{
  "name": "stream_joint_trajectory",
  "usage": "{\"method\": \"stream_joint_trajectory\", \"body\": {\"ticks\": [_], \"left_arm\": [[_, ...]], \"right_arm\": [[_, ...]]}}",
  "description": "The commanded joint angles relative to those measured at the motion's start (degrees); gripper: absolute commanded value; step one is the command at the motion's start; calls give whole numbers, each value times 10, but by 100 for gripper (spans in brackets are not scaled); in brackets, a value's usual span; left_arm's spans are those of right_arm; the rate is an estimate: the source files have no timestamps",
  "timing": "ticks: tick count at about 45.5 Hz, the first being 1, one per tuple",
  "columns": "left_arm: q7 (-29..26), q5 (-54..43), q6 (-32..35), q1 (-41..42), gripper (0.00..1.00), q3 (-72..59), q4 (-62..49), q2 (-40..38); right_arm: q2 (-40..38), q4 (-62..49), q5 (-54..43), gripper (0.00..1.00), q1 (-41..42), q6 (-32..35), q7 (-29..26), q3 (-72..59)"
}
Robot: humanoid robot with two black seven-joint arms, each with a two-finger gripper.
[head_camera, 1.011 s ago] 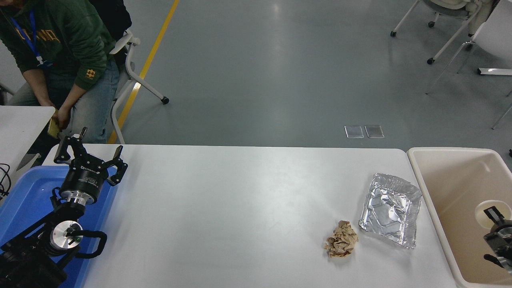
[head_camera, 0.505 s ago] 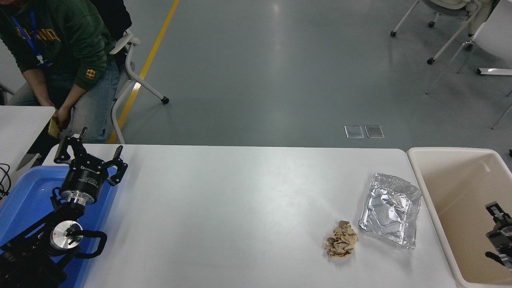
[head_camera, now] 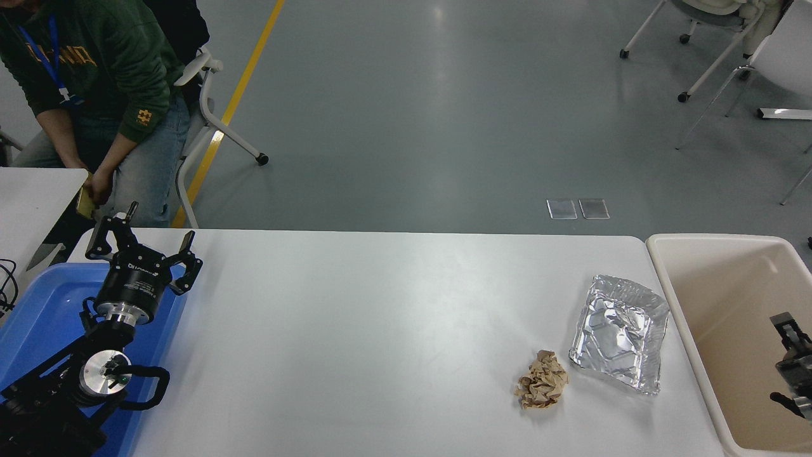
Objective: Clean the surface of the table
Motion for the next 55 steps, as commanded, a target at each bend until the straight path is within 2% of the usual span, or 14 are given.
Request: {"method": "stream_joint_trajectory", "body": {"ticks": [1, 9, 18, 26, 37, 50, 55], "left_arm": [[0, 0, 0, 0, 99, 0, 0, 0], [0, 0, 0, 0, 99, 0, 0, 0], [0, 0, 0, 0, 99, 0, 0, 0], [0, 0, 0, 0, 99, 0, 0, 0], [0, 0, 0, 0, 99, 0, 0, 0], [0, 0, 0, 0, 99, 0, 0, 0], [0, 0, 0, 0, 99, 0, 0, 0]], "right_arm": [[-50, 1, 160, 98, 27, 143, 3, 11], [-80, 0, 254, 98, 48, 296, 3, 14], [-67, 5, 268, 98, 72, 348, 3, 43], [-35, 15, 268, 98, 85, 350, 3, 55], [-24, 82, 267, 98, 57, 320, 8, 165], [14, 113, 257, 98, 38, 234, 91, 259], [20, 143, 254, 98, 35, 228, 114, 262]]}}
